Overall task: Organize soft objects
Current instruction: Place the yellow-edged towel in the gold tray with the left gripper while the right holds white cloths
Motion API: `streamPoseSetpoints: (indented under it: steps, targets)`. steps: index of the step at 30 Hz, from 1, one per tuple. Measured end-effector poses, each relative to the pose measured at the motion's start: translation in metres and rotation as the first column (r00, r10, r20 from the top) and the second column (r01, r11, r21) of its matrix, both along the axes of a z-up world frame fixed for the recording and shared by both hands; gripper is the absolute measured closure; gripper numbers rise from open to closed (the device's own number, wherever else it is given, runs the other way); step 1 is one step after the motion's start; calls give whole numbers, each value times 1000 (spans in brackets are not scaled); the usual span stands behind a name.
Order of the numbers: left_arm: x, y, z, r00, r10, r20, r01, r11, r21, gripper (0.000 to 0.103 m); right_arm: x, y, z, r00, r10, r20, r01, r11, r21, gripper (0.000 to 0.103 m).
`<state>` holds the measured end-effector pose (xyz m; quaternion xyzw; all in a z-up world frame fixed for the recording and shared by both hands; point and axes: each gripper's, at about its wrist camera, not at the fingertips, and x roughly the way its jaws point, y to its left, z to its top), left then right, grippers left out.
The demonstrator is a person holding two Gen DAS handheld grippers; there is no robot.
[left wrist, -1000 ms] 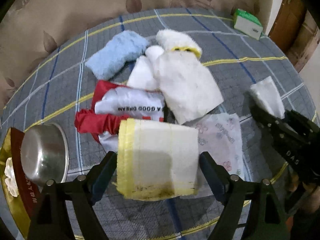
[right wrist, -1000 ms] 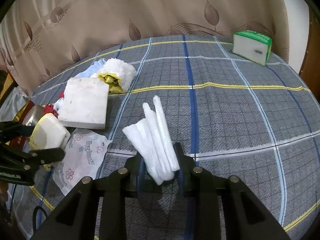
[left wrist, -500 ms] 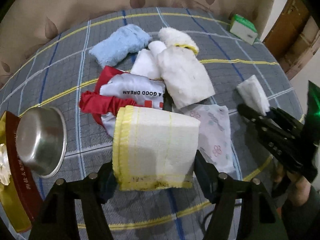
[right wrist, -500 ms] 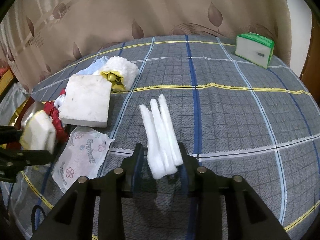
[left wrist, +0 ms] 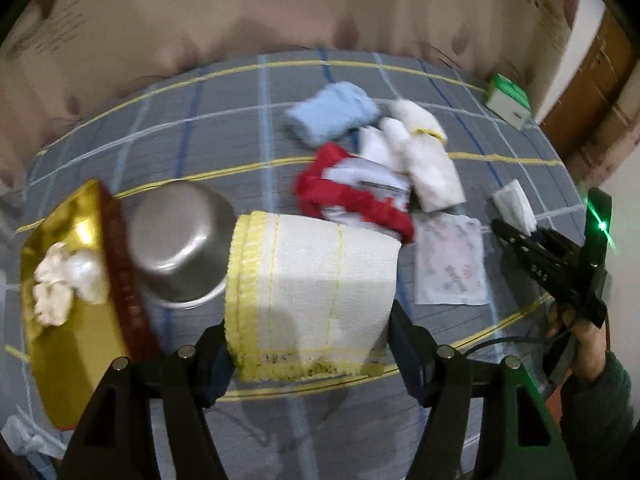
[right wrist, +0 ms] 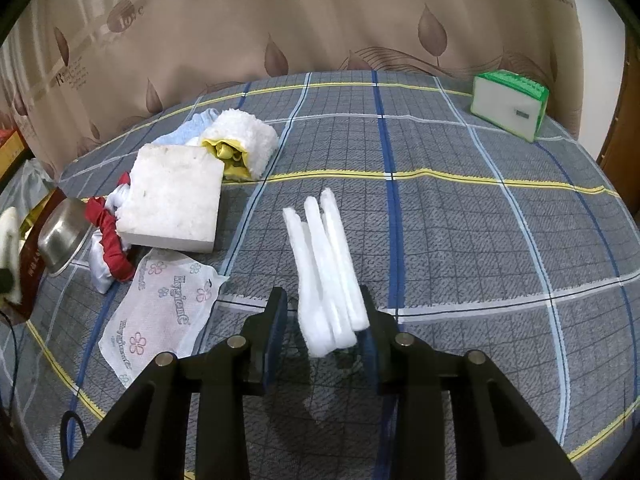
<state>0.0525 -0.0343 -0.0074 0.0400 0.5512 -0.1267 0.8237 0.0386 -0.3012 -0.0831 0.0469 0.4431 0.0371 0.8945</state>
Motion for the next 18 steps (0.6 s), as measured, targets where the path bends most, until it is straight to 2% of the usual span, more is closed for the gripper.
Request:
streamPoseSetpoints:
  steps: [7, 13, 18]
  targets:
    - [-4, 74, 24, 990, 134, 48, -135, 990, 32, 34, 0, 0, 0, 1000, 0, -1, 0, 1000, -4, 70]
    - [-4, 146, 37, 960, 270, 79, -275, 959, 63, 34, 0, 3, 0, 1000, 0, -2, 0, 1000, -23, 70]
    - [-5, 195, 36, 935, 345, 79, -351, 932, 94, 34, -1, 4, 0, 1000, 0, -3, 0, 1000, -29, 70]
